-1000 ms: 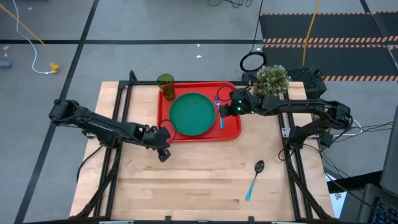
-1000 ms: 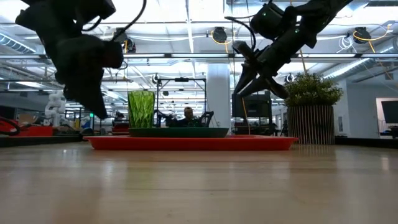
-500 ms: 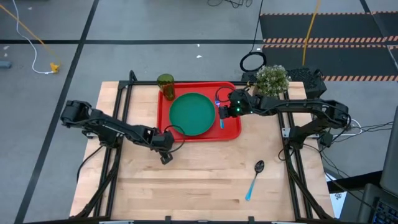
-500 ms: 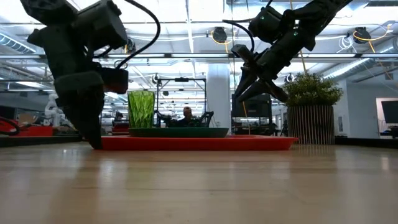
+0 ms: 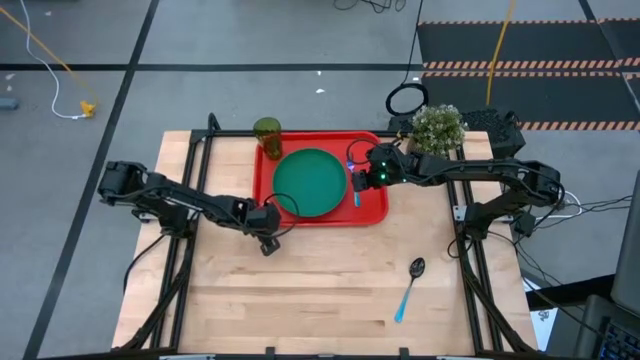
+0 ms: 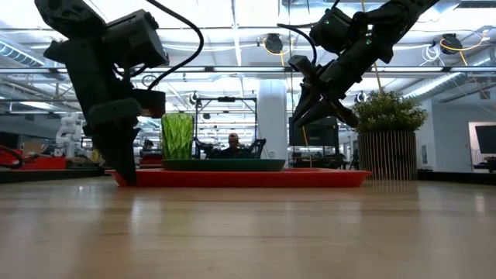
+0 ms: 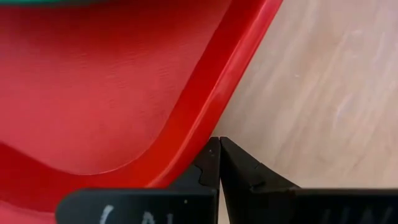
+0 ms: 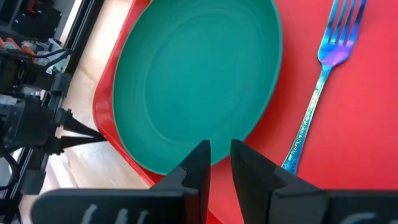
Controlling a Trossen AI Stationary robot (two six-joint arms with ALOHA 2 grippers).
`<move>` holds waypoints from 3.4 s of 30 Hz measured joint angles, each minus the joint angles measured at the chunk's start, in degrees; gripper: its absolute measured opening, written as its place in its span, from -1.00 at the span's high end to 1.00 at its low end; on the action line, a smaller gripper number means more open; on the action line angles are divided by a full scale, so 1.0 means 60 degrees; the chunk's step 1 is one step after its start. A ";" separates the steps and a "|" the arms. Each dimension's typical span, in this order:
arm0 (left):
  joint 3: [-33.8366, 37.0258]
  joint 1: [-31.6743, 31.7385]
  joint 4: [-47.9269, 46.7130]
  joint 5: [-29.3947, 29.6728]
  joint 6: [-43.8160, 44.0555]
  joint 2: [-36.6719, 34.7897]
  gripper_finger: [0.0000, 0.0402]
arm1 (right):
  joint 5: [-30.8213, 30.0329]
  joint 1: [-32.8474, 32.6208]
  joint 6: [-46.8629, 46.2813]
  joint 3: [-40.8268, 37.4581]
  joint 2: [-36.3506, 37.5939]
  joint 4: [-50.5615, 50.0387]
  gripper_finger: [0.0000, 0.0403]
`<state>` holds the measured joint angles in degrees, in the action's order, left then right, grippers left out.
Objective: Pick and place plate/cup/fork/spoon on tray
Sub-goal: Adjust the orange serving tray, then adjust the blue fork on the orange serving tray
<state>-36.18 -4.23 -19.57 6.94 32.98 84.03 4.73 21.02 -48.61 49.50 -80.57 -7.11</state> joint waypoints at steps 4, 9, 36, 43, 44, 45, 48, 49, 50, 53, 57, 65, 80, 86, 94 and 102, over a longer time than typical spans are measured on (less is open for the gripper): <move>0.0000 0.0221 -0.0002 0.0062 -0.0224 0.0000 0.98 | 0.0000 0.0000 0.0045 0.0000 0.0002 -0.0001 0.72; 0.0000 0.0428 0.0010 -0.0102 -0.0314 -0.0004 0.98 | -0.0023 0.0002 0.0060 0.0000 0.0002 -0.0413 0.72; 0.0000 -0.0880 0.1881 -0.0116 0.3126 -0.0084 0.97 | 0.0943 -0.0199 0.0075 0.0003 -0.1355 -0.1346 0.99; 0.0000 -0.1286 0.2177 0.0443 0.3708 -0.0084 0.97 | 0.0920 -0.0211 0.0083 0.0004 -0.1779 -0.1234 1.00; 0.0000 -0.1308 0.2235 0.0498 0.3724 -0.0082 0.97 | 0.0925 -0.0214 0.0090 0.0004 -0.1861 -0.1187 1.00; 0.0000 -0.1304 0.2283 0.0548 0.3753 -0.0084 0.97 | 0.0929 -0.0244 0.0096 0.0004 -0.1947 -0.1152 1.00; 0.0000 -0.1293 0.2324 0.0610 0.3790 -0.0084 0.97 | 0.0925 -0.0343 0.0067 0.0004 -0.2200 -0.1070 1.00; 0.0000 -0.1291 0.2327 0.0609 0.3790 -0.0084 0.97 | 0.0932 -0.0381 -0.0003 0.0004 -0.2286 -0.0977 1.00; 0.0000 -0.1290 0.2325 0.0610 0.3799 -0.0083 0.97 | 0.0930 -0.0417 -0.0060 0.0004 -0.2368 -0.0957 1.00; 0.0000 -0.1290 0.2327 0.0609 0.3813 -0.0084 0.97 | 0.0947 -0.0517 -0.0345 0.0011 -0.2551 -0.0842 1.00; 0.0000 -0.1293 0.2366 0.0609 0.3881 -0.0084 0.97 | 0.0966 -0.0560 -0.0704 0.0011 -0.2631 -0.0690 1.00; 0.0000 -0.1293 0.2600 0.0602 0.3849 -0.0084 0.97 | 0.0925 -0.0565 -0.1033 0.0011 -0.2642 -0.0559 1.00; 0.0000 -0.1293 0.2589 0.0595 0.3776 -0.0084 0.97 | 0.0928 -0.0565 -0.1029 0.0011 -0.2642 -0.0853 1.00; 0.0000 -0.1293 0.2589 0.0594 0.3780 -0.0084 0.97 | 0.0925 -0.0565 -0.1029 0.0011 -0.2642 -0.0916 1.00; 0.0000 -0.1293 0.2589 0.0594 0.3782 -0.0082 0.97 | 0.0918 -0.0565 -0.1008 0.0011 -0.2642 -0.0973 1.00; 0.0000 -0.1293 0.2589 0.0598 0.3787 -0.0081 0.97 | 0.0911 -0.0565 -0.0862 0.0011 -0.2635 -0.1112 1.00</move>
<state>-36.18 -11.99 -4.03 10.52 55.70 83.54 10.20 17.63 -53.78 49.56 -96.38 -13.78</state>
